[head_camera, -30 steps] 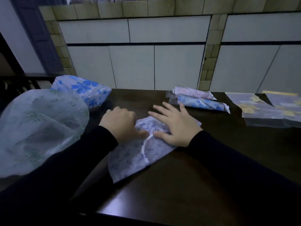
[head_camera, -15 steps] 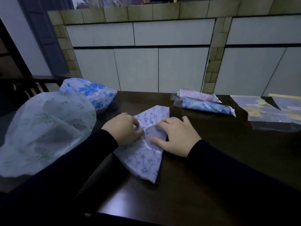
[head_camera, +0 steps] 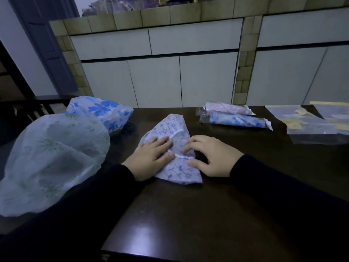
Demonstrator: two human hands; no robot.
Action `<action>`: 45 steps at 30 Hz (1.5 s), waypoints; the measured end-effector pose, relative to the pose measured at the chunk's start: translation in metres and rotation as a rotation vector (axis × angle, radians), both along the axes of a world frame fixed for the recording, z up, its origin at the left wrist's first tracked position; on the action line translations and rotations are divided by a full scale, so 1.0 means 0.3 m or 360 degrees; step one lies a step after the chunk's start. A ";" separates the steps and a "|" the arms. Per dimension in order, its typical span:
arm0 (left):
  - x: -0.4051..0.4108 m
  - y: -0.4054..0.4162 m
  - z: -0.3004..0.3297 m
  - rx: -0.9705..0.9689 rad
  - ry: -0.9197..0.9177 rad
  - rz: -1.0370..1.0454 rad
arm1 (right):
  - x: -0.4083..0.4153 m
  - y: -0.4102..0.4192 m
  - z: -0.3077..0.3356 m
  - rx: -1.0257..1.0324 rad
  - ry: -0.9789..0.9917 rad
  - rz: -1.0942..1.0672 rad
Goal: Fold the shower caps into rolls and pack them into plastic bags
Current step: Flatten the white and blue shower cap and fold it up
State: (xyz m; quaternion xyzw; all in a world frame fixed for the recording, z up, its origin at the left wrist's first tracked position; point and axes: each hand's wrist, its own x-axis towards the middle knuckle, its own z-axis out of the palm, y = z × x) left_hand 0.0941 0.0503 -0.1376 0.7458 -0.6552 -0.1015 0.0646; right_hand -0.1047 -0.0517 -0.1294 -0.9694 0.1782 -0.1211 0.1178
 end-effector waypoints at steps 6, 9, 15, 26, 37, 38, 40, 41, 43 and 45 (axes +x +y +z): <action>0.009 -0.044 -0.023 -0.0311 -0.0151 0.0065 | -0.001 0.012 0.003 0.0202 -0.0114 0.0294; -0.012 -0.025 0.008 -0.0857 -0.0374 -0.0293 | -0.005 -0.014 -0.007 0.0257 -0.0012 0.0221; -0.081 0.037 0.032 -0.0530 0.0231 -0.0734 | -0.020 -0.033 -0.026 0.0357 -0.0223 0.0162; -0.036 0.032 -0.002 -0.0666 0.0320 -0.0623 | -0.068 -0.024 0.004 0.0183 -0.0286 0.0309; -0.037 0.029 -0.009 -0.0819 0.0196 -0.0440 | -0.038 -0.030 -0.023 0.0636 -0.0421 -0.0197; -0.039 0.025 -0.014 -0.0814 0.0180 -0.0425 | -0.031 -0.028 -0.025 0.0633 -0.0455 -0.0260; -0.043 0.021 -0.014 -0.0815 0.0123 -0.0384 | -0.020 -0.025 -0.033 0.0628 -0.0492 -0.0363; -0.043 0.020 -0.010 -0.0804 0.0124 -0.0349 | -0.018 -0.024 -0.036 0.0631 -0.0498 -0.0403; -0.042 0.020 -0.004 -0.0768 0.0211 -0.0271 | -0.019 -0.024 -0.043 0.0601 -0.0493 -0.0459; -0.045 0.016 -0.003 -0.0751 0.0257 -0.0223 | -0.018 -0.023 -0.050 0.0535 -0.0503 -0.0493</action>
